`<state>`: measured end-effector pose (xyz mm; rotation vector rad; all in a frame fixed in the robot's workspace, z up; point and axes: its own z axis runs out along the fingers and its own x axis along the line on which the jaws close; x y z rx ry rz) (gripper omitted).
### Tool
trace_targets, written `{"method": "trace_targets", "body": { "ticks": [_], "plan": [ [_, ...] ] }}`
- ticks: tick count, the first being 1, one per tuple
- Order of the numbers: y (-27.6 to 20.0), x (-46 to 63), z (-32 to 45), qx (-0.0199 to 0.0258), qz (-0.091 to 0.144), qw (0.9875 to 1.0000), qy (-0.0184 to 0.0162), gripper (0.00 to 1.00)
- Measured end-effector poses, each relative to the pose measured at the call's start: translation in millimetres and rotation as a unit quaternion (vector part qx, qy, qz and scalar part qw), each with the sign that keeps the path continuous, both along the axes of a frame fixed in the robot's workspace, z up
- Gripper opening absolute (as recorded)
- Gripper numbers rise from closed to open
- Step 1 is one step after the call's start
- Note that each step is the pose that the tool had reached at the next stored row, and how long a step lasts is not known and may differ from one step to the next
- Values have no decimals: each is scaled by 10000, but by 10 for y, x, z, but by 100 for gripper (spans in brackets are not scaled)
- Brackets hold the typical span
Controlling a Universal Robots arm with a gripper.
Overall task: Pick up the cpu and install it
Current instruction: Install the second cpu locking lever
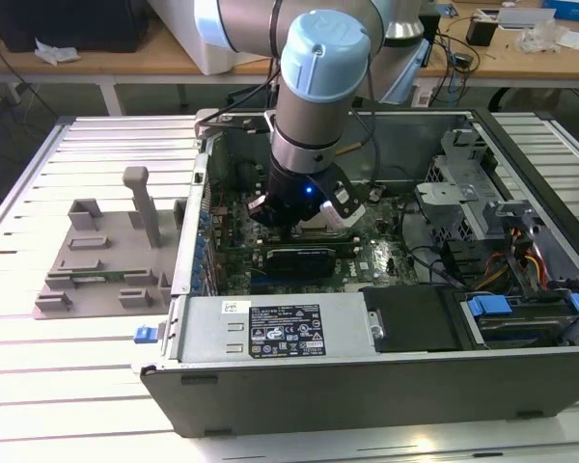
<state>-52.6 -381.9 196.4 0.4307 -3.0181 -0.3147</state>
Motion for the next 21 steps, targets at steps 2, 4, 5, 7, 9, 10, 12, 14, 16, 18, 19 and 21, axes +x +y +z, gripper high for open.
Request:
{"method": "trace_targets", "body": {
  "ticks": [2, 4, 5, 7, 9, 10, 12, 14, 16, 18, 19, 21],
  "plan": [
    [-17, -1, 22, -6, 1, 10000, -1, 11],
    [-18, -1, 110, -8, 4, 10000, 0, 11],
    [-18, 0, 152, -8, 4, 10000, 0, 11],
    [-2, 22, 195, -26, 4, 10000, -1, 11],
    [62, 101, 198, -196, 4, 9998, 0, 11],
    [76, 116, 198, -239, 3, 9997, 0, 11],
    [136, 187, 194, -398, 4, 9992, 2, 11],
    [192, 256, 184, -553, 4, 9985, 7, 11],
    [235, 303, 173, -631, 4, 9980, 15, 11],
    [361, 408, 144, -668, 6, 9978, 40, 11],
    [413, 452, 135, -677, 6, 9977, 51, 11],
    [481, 498, 138, -727, 6, 9973, 58, 11]
  ]
}}
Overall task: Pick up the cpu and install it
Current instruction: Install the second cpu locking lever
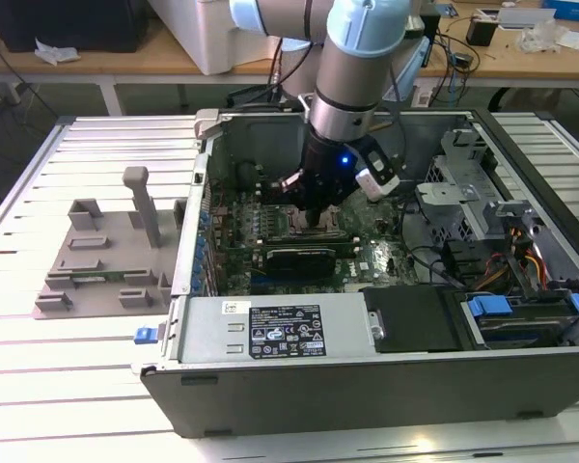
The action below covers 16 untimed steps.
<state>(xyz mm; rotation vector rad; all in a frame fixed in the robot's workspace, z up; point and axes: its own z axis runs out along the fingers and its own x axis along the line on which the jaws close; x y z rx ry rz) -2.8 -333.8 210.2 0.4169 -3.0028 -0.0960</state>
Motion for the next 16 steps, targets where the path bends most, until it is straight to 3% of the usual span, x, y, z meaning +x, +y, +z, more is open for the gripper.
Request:
{"method": "trace_targets", "body": {
  "ticks": [1, 2, 3, 4, 10, 13, 16],
  "plan": [
    [6, 0, 41, -49, 1, 10000, 1, 11],
    [7, 1, 99, -53, 1, 10000, 1, 11],
    [7, 1, 145, -53, 1, 10000, 0, 11],
    [7, 1, 262, -53, 1, 10000, 0, 11],
    [7, 1, 569, -53, 1, 10000, 0, 11],
    [7, 1, 787, -54, 1, 10000, 0, 11],
    [7, 1, 846, -52, 1, 10000, 0, 11]
  ]
}}
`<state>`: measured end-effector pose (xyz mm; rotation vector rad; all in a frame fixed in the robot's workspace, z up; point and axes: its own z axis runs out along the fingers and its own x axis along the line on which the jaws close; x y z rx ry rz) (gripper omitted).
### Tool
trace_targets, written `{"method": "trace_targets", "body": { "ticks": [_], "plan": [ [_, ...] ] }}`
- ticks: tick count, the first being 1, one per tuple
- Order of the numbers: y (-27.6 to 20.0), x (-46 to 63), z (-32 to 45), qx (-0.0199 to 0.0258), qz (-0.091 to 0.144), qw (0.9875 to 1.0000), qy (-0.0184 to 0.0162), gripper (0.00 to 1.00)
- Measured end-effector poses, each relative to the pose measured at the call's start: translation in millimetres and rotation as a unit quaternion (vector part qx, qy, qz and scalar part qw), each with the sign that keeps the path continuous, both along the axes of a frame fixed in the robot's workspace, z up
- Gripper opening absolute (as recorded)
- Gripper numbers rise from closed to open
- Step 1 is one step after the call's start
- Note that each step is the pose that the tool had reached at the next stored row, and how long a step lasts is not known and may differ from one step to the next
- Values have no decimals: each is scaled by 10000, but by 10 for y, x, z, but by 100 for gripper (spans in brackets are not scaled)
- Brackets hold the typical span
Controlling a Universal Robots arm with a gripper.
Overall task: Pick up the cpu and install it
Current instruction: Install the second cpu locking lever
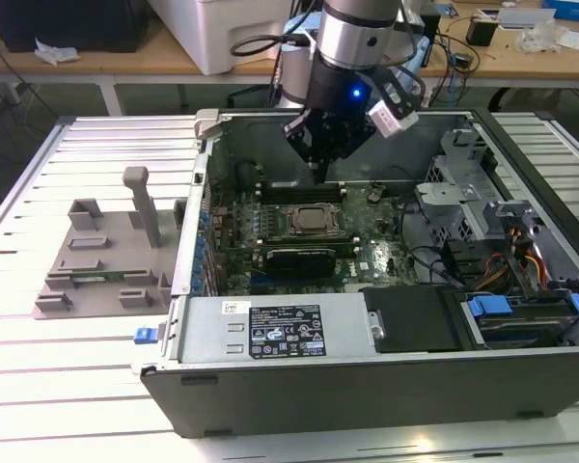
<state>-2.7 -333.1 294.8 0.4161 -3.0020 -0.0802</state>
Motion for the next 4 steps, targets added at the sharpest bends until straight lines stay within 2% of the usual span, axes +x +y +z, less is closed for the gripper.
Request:
{"method": "trace_targets", "body": {
  "ticks": [4],
  "plan": [
    [0, 0, 1, -1, 0, 10000, 0, 11]
  ]
}}
